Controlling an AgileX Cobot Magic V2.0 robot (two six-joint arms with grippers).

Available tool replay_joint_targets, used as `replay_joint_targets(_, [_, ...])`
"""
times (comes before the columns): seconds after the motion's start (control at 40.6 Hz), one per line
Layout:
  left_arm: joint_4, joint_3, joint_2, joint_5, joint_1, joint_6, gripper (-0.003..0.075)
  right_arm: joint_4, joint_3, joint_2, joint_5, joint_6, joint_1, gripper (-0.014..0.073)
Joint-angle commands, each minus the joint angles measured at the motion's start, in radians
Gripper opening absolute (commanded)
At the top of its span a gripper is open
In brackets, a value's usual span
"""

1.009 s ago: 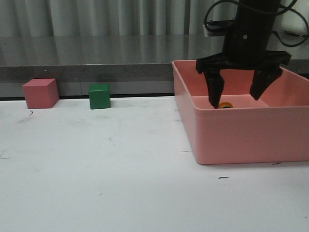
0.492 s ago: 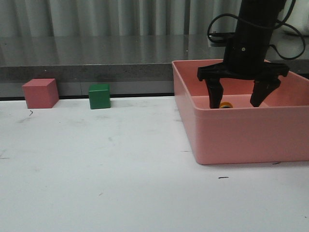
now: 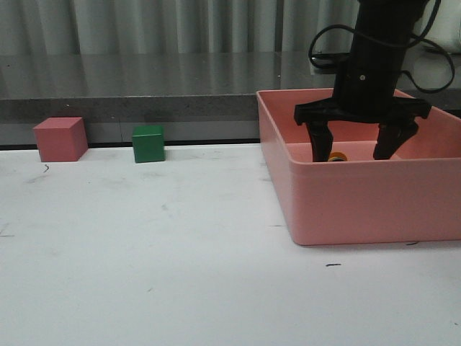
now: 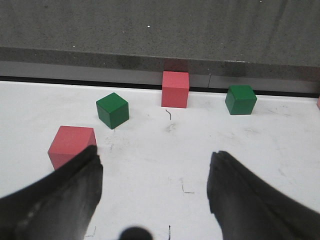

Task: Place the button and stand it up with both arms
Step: 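Lower the right gripper into the pink bin and grasp the yellow button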

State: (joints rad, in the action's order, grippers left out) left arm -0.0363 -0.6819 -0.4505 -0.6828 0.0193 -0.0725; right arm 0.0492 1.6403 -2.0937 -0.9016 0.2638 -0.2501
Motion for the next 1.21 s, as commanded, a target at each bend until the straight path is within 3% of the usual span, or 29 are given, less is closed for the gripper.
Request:
replay_joint_targets(0.0, [-0.002, -0.033, -0.013, 0.071, 0.004, -0.004, 0.0439, 0.006, 0.034, 0.030, 0.009, -0.007, 0.009, 0.0643])
replay_joint_targets(0.394, [-0.002, -0.033, -0.013, 0.071, 0.004, -0.004, 0.0439, -0.008, 0.034, 0.004, 0.028, -0.007, 0.009, 0.0625])
replay_joint_targets(0.689, [-0.002, -0.033, -0.013, 0.071, 0.004, -0.004, 0.0438, -0.017, 0.034, 0.004, 0.027, -0.008, 0.009, 0.0275])
replay_joint_targets(0.763, [-0.002, -0.033, -0.013, 0.071, 0.004, -0.004, 0.0439, -0.017, 0.034, 0.004, 0.027, -0.008, 0.009, 0.0232])
replay_joint_targets(1.181, [-0.002, -0.033, -0.013, 0.071, 0.004, -0.002, 0.0438, -0.017, 0.034, 0.159, -0.007, -0.053, 0.008, 0.0224])
